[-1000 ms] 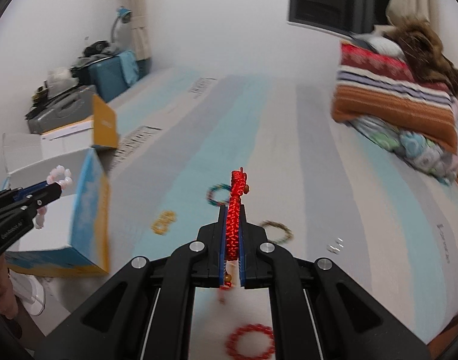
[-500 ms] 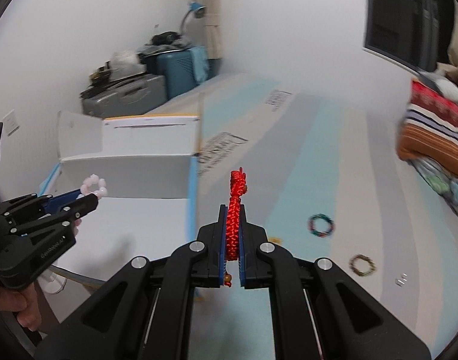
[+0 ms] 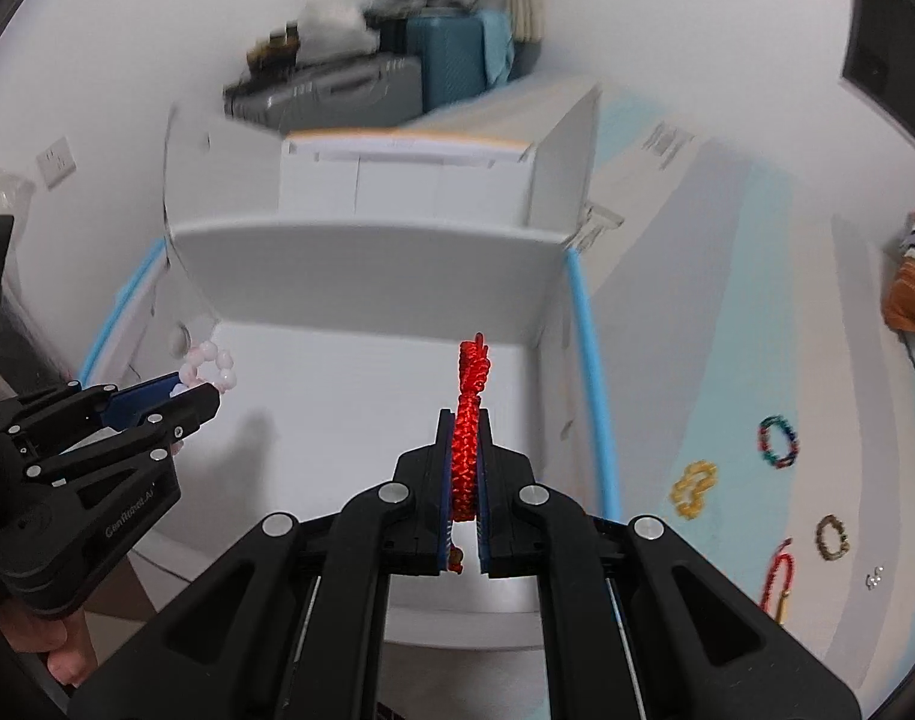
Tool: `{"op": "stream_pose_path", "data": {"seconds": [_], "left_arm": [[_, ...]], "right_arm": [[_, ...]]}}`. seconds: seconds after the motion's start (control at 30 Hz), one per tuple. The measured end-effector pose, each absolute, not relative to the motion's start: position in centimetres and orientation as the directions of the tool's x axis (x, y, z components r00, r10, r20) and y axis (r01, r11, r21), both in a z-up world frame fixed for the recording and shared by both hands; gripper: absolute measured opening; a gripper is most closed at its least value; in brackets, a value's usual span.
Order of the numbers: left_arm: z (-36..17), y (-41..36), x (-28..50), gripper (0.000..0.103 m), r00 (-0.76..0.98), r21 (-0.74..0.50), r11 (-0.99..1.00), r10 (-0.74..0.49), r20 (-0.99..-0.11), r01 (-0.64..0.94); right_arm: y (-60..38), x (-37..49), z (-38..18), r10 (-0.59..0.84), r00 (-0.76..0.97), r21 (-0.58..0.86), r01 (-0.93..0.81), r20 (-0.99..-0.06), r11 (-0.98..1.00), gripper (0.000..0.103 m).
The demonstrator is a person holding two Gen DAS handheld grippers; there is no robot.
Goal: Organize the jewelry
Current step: 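Carry the white bracelet with the left tool while the right tool carries the red cord bracelet into the box, then open both tools to drop the two bracelets into the box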
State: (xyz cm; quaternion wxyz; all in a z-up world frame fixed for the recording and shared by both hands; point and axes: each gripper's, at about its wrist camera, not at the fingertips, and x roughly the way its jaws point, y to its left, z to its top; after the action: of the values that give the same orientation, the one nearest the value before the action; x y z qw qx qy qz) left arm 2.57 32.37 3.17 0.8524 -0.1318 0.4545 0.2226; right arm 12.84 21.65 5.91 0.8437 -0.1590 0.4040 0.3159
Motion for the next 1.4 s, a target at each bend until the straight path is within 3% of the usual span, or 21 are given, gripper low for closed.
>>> {"op": "stream_pose_path", "data": {"seconds": [0.33, 0.7, 0.77, 0.87, 0.93, 1.1, 1.13, 1.27, 1.4], "left_arm": [[-1.1, 35.5, 4.0, 0.022, 0.335, -0.021, 0.844, 0.190, -0.923, -0.536], [-1.4, 35.7, 4.4, 0.023, 0.301, -0.001, 0.842, 0.192, -0.934, -0.539], [-1.2, 35.6, 4.4, 0.024, 0.309, 0.003, 0.840, 0.202, -0.929, -0.542], [-0.8, 35.5, 4.5, 0.033, 0.320, 0.023, 0.839, 0.233, -0.918, -0.543], [-0.1, 35.4, 4.2, 0.046, 0.329, 0.033, 0.833, 0.254, -0.909, -0.552], [1.5, 35.3, 3.2, 0.090, 0.368, 0.044, 0.813, 0.311, -0.876, -0.581], [1.7, 35.3, 3.0, 0.095, 0.376, 0.046, 0.809, 0.322, -0.869, -0.585], [2.5, 35.0, 3.3, 0.097, 0.402, 0.028, 0.805, 0.326, -0.855, -0.593], [3.6, 33.8, 3.4, 0.097, 0.452, 0.011, 0.811, 0.337, -0.826, -0.585]], "right_arm": [[24.6, 15.7, 0.4, 0.273, 0.301, 0.000, -0.672, -0.914, 0.741, 0.005], [24.6, 15.8, -2.4, 0.216, 0.255, -0.002, -0.650, -0.943, 0.760, 0.008], [24.5, 15.5, -2.0, 0.231, 0.257, 0.009, -0.648, -0.938, 0.761, 0.026], [24.5, 14.5, -1.2, 0.260, 0.270, 0.019, -0.659, -0.927, 0.752, 0.040], [24.4, 14.0, -0.5, 0.279, 0.275, 0.028, -0.663, -0.920, 0.748, 0.048], [23.1, 13.4, 2.5, 0.335, 0.336, 0.040, -0.650, -0.880, 0.759, 0.072], [22.7, 13.2, 3.2, 0.342, 0.361, 0.039, -0.636, -0.868, 0.770, 0.078], [20.6, 14.0, 5.8, 0.348, 0.457, 0.014, -0.589, -0.818, 0.808, 0.094], [19.2, 15.1, 7.7, 0.353, 0.520, 0.007, -0.554, -0.778, 0.833, 0.095]]}}
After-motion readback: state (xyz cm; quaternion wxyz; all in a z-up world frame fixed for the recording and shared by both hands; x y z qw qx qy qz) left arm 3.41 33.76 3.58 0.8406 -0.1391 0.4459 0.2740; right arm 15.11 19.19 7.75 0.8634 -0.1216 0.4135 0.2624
